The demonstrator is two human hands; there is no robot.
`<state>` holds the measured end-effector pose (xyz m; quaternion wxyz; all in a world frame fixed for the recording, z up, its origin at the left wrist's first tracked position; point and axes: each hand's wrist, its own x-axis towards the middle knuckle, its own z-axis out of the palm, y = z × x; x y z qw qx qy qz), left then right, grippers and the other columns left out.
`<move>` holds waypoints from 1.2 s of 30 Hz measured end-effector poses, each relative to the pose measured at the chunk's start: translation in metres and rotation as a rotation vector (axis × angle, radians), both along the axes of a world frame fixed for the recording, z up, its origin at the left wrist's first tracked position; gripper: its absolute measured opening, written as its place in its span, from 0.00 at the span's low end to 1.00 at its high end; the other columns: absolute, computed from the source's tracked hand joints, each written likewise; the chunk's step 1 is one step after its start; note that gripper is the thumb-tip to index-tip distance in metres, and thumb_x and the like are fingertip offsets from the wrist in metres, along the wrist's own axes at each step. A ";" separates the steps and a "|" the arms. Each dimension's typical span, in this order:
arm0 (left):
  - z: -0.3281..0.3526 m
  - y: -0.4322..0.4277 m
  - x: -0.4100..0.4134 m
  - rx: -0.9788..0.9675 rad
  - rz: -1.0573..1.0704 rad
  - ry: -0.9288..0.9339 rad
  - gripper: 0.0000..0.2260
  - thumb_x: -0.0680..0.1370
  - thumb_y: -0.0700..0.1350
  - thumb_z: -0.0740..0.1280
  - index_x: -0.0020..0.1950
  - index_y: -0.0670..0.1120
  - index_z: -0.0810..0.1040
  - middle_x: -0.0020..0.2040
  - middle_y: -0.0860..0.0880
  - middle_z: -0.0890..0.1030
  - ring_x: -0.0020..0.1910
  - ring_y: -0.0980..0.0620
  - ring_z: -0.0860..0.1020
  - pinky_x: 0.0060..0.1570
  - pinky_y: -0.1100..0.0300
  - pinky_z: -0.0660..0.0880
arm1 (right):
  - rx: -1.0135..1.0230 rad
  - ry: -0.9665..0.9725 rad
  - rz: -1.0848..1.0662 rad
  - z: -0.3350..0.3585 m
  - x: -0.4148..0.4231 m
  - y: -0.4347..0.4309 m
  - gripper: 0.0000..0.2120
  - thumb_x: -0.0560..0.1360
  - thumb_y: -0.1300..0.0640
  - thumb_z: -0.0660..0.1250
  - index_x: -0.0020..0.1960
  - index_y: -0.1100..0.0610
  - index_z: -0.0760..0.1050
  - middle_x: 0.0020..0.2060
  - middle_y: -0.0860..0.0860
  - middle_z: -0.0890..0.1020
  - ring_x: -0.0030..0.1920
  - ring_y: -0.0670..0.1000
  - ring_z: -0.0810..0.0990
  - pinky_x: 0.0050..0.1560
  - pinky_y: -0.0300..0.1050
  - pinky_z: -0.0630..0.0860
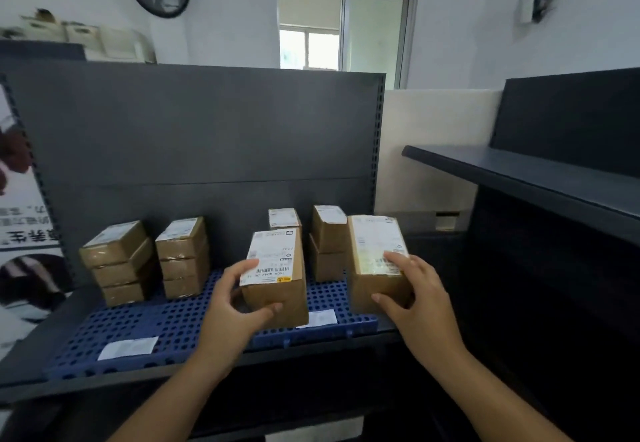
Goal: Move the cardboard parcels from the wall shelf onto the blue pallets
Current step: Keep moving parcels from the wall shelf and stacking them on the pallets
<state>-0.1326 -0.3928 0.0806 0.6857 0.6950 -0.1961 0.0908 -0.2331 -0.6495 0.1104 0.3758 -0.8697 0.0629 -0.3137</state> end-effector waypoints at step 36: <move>-0.125 -0.067 0.144 0.277 0.092 0.204 0.38 0.63 0.40 0.81 0.62 0.71 0.69 0.67 0.61 0.68 0.66 0.57 0.70 0.61 0.61 0.72 | 0.082 0.337 0.190 -0.137 0.188 -0.047 0.40 0.71 0.53 0.74 0.58 0.15 0.54 0.73 0.43 0.59 0.70 0.45 0.64 0.65 0.37 0.65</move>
